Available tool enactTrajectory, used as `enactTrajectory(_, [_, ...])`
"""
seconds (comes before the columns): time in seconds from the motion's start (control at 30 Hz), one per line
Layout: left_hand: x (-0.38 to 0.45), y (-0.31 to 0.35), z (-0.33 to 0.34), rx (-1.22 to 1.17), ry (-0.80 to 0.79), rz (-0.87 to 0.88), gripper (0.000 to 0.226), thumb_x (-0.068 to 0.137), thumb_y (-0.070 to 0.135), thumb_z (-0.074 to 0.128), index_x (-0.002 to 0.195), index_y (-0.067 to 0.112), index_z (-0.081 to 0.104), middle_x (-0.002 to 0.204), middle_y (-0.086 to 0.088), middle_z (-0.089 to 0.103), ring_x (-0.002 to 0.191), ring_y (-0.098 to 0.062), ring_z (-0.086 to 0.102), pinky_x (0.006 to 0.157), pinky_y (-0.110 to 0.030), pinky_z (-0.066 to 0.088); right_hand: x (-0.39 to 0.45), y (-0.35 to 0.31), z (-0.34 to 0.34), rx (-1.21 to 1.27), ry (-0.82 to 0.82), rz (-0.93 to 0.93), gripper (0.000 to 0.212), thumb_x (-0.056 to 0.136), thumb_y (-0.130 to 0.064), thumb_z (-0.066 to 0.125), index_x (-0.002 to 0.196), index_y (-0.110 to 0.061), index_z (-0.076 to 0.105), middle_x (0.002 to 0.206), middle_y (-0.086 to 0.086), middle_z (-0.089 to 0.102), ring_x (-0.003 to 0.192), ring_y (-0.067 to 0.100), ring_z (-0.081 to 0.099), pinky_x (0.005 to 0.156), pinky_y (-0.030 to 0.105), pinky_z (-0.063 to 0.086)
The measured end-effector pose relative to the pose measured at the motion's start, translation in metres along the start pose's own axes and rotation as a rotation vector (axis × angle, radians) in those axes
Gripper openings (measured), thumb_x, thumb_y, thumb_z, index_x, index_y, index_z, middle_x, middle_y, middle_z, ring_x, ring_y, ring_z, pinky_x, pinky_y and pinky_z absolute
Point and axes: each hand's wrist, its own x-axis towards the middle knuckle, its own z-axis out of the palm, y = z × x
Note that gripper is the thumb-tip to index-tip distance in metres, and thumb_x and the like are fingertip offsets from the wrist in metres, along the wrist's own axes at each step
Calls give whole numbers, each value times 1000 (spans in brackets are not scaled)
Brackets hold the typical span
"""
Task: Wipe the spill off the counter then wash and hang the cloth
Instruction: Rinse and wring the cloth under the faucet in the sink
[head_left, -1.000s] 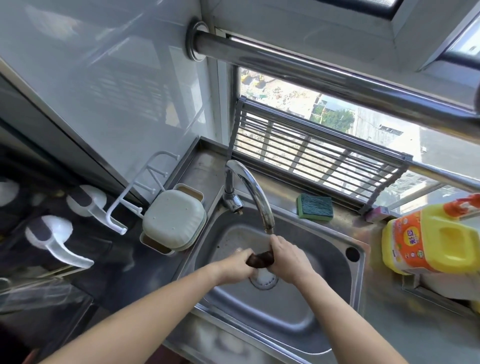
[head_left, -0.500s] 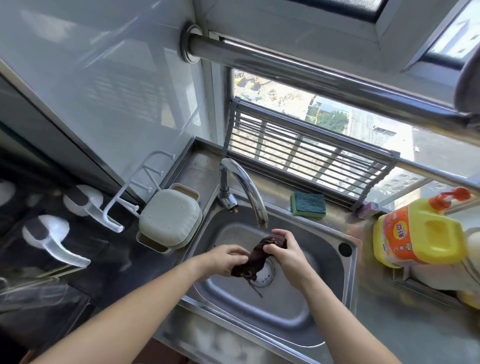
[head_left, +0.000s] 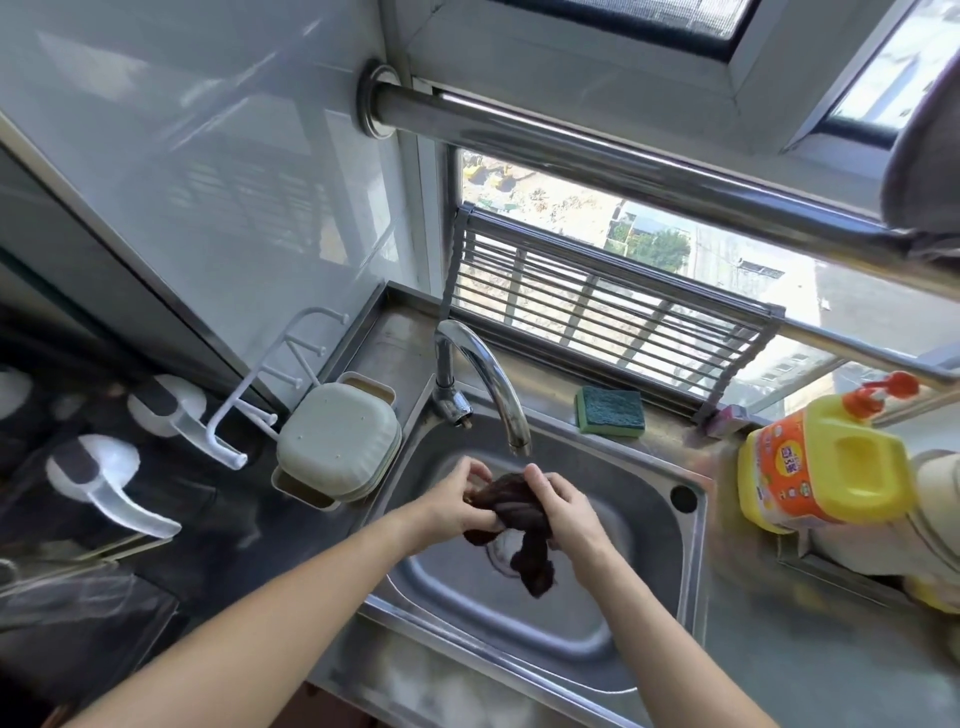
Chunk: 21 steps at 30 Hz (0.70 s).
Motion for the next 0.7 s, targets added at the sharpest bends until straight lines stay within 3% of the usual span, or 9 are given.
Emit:
enactTrajectory(0.07, [-3, 8, -3, -170, -89, -26, 41, 82, 16, 77, 120, 15, 63, 104, -9, 72, 93, -17, 69, 80, -26, 53, -5, -3, -4, 42, -78, 47, 37, 95, -59, 59, 100, -28, 78, 92, -7, 79, 82, 5, 72, 75, 24, 52])
enactTrajectory(0.17, [-3, 15, -5, -391, -134, -64, 40, 77, 8, 69, 117, 6, 67, 102, -12, 71, 92, -20, 68, 82, -28, 56, -5, 2, -10, 22, -115, 69, 37, 93, -60, 60, 100, -29, 79, 95, -7, 80, 91, 9, 73, 84, 29, 54])
enactTrajectory(0.23, [-2, 17, -5, -500, -54, -104, 36, 77, 0, 60, 112, 9, 66, 99, -11, 70, 90, -20, 67, 81, -31, 58, -4, 3, -10, -62, -86, 4, 45, 90, -64, 61, 96, -24, 79, 91, -11, 79, 88, 6, 71, 83, 28, 53])
enactTrajectory(0.33, [4, 17, -4, -589, 167, -102, 35, 86, -11, 52, 111, 11, 65, 94, -9, 70, 78, -19, 67, 74, -32, 58, -3, 7, -11, -175, -42, -167, 65, 86, -69, 60, 77, -6, 69, 70, -10, 61, 66, 7, 55, 68, 32, 43])
enactTrajectory(0.43, [10, 14, -10, -633, 287, -100, 26, 91, 0, 64, 116, 5, 67, 96, -13, 73, 77, -19, 69, 69, -28, 58, -4, 10, -13, -80, -135, -151, 45, 78, -51, 79, 92, -9, 69, 82, 1, 71, 75, 11, 64, 74, 33, 53])
enactTrajectory(0.5, [9, 15, -15, -630, 297, -101, 32, 90, 9, 72, 120, 0, 67, 104, -15, 74, 86, -21, 71, 71, -26, 58, -3, 11, -15, -91, -231, -149, 40, 71, -37, 82, 91, -6, 65, 81, 1, 68, 75, 13, 62, 72, 30, 50])
enactTrajectory(0.6, [4, 16, -18, -572, 208, -89, 32, 91, 17, 73, 121, 5, 68, 114, -15, 75, 97, -22, 72, 81, -31, 57, -4, 9, -12, -33, -349, -154, 22, 70, -15, 72, 81, -11, 53, 78, 1, 53, 76, 16, 53, 75, 32, 42])
enactTrajectory(0.7, [0, 17, -19, -630, 126, -65, 34, 92, 16, 72, 124, 4, 63, 114, -15, 73, 102, -26, 72, 85, -38, 59, -7, 6, -7, 134, -374, -104, 31, 76, -13, 76, 91, -12, 50, 81, 5, 57, 79, 21, 54, 74, 33, 45])
